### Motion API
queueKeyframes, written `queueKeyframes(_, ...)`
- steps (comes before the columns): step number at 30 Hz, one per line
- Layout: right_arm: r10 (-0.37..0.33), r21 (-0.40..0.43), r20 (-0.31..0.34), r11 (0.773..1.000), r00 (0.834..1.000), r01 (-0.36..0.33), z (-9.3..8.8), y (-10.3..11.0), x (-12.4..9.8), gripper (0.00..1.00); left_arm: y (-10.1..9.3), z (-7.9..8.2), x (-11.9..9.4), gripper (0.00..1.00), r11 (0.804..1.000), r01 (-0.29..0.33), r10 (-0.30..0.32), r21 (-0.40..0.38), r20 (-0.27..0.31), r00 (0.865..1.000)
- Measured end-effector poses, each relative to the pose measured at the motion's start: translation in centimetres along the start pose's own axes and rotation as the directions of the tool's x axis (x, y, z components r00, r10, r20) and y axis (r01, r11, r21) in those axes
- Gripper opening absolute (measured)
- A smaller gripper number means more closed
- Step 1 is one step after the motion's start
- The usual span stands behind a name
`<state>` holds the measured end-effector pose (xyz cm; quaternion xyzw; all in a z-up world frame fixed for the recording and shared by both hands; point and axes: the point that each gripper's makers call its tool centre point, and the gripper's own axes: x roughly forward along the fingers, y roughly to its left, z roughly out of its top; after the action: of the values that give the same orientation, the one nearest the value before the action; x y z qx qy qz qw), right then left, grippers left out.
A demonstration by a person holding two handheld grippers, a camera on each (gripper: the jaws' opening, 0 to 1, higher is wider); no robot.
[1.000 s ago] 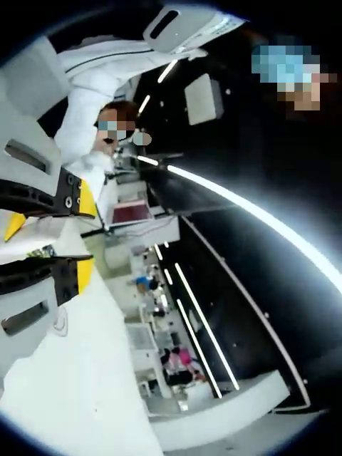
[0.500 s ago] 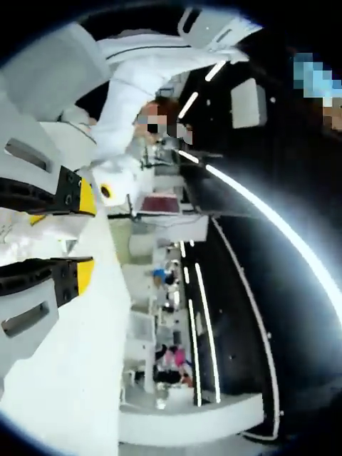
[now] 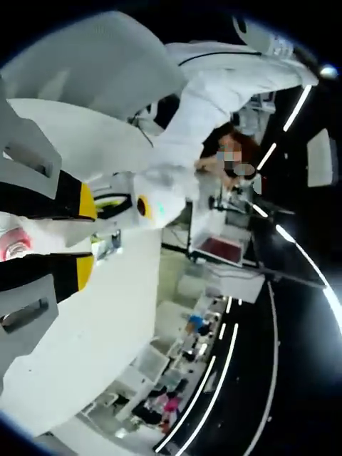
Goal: Arrange the skincare products in the storage area until every visible bottle or jar stands upright without overlapping.
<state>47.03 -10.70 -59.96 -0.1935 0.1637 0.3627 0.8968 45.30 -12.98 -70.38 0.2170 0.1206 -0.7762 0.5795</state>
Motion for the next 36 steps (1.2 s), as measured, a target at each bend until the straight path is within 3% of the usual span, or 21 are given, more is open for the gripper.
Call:
queueKeyframes(11,0.147,0.014,-0.052,0.989,0.988,-0.146,-0.3,0.6,1.0,0.0,0.4,-0.1,0.2,0.15,1.0,0.006,-0.006,0.011,0.004,1.0)
queueKeyframes(16,0.151,0.012,-0.061,0.988,0.987,-0.151,-0.4,0.6,1.0,0.0,0.6,0.5,-0.3,0.18,0.998,-0.025,0.025,0.057,0.005,1.0)
queueKeyframes(21,0.171,0.01,-0.055,0.985,0.984,-0.17,-0.4,1.0,0.8,0.0,1.3,2.8,-2.0,0.23,0.998,-0.058,0.055,0.035,0.093,0.994)
queueKeyframes(28,0.164,0.02,-0.05,0.986,0.985,-0.163,-0.4,0.7,0.9,0.0,1.2,4.4,-3.6,0.17,0.996,-0.076,0.07,0.038,0.14,0.988)
queueKeyframes(36,0.161,0.021,-0.056,0.987,0.985,-0.16,-0.6,0.7,0.6,0.0,1.0,4.5,-3.2,0.13,0.998,-0.063,0.058,0.028,0.144,0.988)
